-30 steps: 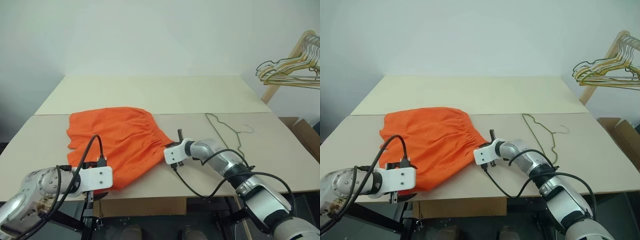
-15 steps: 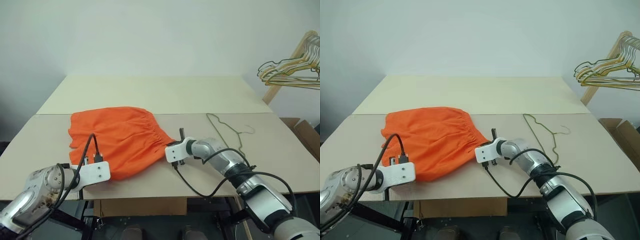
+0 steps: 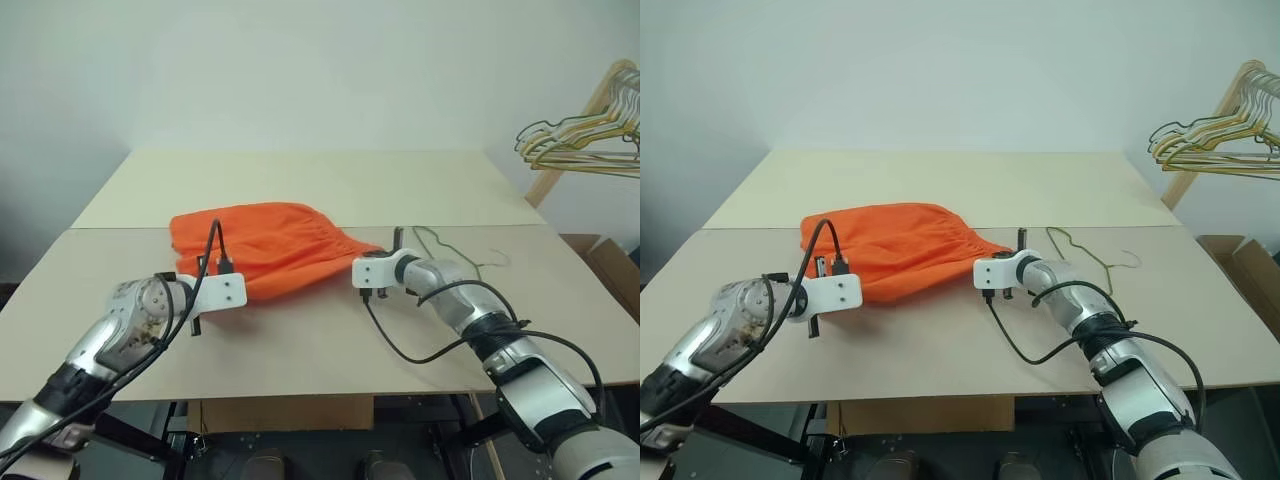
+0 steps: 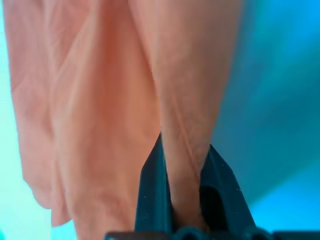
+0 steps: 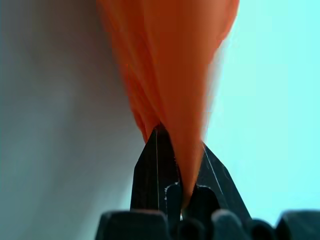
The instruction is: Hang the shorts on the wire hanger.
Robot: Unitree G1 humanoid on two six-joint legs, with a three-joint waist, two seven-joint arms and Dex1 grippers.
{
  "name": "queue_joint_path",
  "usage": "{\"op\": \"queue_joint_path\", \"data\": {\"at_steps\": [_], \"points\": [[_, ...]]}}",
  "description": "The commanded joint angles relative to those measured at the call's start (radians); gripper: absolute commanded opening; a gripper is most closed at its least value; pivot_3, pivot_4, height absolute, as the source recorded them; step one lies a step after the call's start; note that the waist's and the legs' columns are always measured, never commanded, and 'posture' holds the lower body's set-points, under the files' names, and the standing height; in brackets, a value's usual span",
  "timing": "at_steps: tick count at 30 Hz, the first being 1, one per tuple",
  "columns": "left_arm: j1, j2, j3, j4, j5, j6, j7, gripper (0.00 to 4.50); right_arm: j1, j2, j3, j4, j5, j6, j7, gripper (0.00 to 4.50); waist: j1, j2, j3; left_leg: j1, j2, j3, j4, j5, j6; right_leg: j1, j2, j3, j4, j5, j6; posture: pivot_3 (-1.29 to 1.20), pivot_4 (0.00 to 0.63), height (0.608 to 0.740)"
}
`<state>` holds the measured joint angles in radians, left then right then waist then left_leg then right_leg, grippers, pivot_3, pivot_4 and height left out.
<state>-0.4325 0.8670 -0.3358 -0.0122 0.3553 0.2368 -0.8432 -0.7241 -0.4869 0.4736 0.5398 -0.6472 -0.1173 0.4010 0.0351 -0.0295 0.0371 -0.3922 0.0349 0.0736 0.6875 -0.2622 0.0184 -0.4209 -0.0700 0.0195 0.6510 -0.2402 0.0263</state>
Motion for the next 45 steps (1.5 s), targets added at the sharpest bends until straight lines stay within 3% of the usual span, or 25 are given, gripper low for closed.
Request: {"op": "queue_joint_path", "data": {"at_steps": [1, 7, 12, 17, 25, 31, 34, 39, 45], "points": [[-0.055, -0.01, 0.007, 0.091, 0.038, -0.064, 0.033, 0.03, 0.055, -0.049, -0.071, -0.125, -0.012, 0.106, -0.008, 0.0, -0.005, 0.0, 0.0, 0.0, 0.0, 0.0, 0.0, 0.0, 0.0, 0.0, 0.0, 0.0, -0.001, 0.0, 0.0, 0.03, 0.0, 0.74], [-0.029, 0.015, 0.035, 0.061, -0.02, -0.12, -0.041, 0.03, 0.249, -0.1, -0.107, -0.42, -0.011, 0.205, 0.068, 0.0, -0.033, 0.0, 0.0, -0.002, 0.0, -0.001, 0.0, 0.0, 0.001, -0.001, 0.0, 0.0, -0.002, 0.0, 0.001, 0.01, 0.0, 0.74], [0.156, 0.187, 0.128, -0.126, -0.143, -0.189, -0.193, 0.03, 0.399, -0.138, -0.13, -0.617, -0.008, 0.239, 0.119, 0.0, -0.064, 0.0, 0.0, -0.002, 0.001, -0.003, 0.0, -0.001, 0.001, -0.001, 0.001, 0.0, -0.001, 0.0, 0.001, 0.02, 0.0, 0.74], [0.392, 0.333, 0.27, -0.268, -0.246, -0.215, -0.268, 0.03, 0.515, -0.203, -0.152, -0.745, 0.07, 0.178, 0.194, 0.0, -0.054, 0.0, 0.0, 0.002, 0.001, -0.003, 0.0, -0.001, 0.001, 0.001, -0.001, 0.0, -0.001, 0.0, 0.001, 0.04, 0.0, 0.74], [0.595, 0.349, 0.373, -0.416, -0.279, -0.14, -0.268, 0.03, 0.597, -0.312, -0.171, -0.804, 0.172, 0.072, 0.267, 0.0, -0.029, -0.001, -0.001, 0.005, 0.001, 0.0, 0.0, -0.001, 0.002, 0.005, -0.002, -0.001, -0.002, -0.001, 0.002, 0.07, 0.0, 0.74], [0.627, 0.328, 0.363, -0.446, -0.255, -0.117, -0.243, 0.03, 0.621, -0.337, -0.186, -0.804, 0.195, 0.069, 0.282, 0.0, -0.023, -0.001, -0.001, 0.005, 0.001, 0.0, 0.0, -0.001, 0.002, 0.006, -0.001, -0.001, -0.002, -0.001, 0.001, 0.06, 0.0, 0.74], [0.625, 0.323, 0.367, -0.453, -0.275, -0.1, -0.246, 0.65, 0.646, -0.362, -0.2, -0.835, 0.26, 0.059, 0.334, 0.75, -0.019, -0.001, -0.001, 0.005, 0.001, 0.0, 0.0, -0.001, 0.002, 0.006, -0.001, -0.001, -0.002, -0.001, 0.001, 0.06, 0.0, 0.74], [0.667, 0.335, 0.475, -0.433, -0.39, -0.186, -0.335, 2.24, 0.733, -0.429, -0.292, -0.931, 0.49, 0.093, 0.493, 2.49, -0.021, -0.002, -0.001, 0.006, 0.001, 0.0, 0.0, -0.001, 0.002, 0.007, -0.001, -0.001, -0.004, -0.001, 0.002, 0.06, 0.0, 0.74], [0.61, 0.267, 0.636, -0.376, -0.627, -0.191, -0.4, 4.13, 0.8, -0.457, -0.511, -0.961, 0.764, 0.268, 0.582, 4.49, -0.022, -0.002, -0.001, 0.015, 0.003, 0.0, 0.0, -0.001, 0.002, 0.017, -0.002, -0.003, -0.005, -0.004, 0.005, 0.07, 0.0, 0.74]]}}
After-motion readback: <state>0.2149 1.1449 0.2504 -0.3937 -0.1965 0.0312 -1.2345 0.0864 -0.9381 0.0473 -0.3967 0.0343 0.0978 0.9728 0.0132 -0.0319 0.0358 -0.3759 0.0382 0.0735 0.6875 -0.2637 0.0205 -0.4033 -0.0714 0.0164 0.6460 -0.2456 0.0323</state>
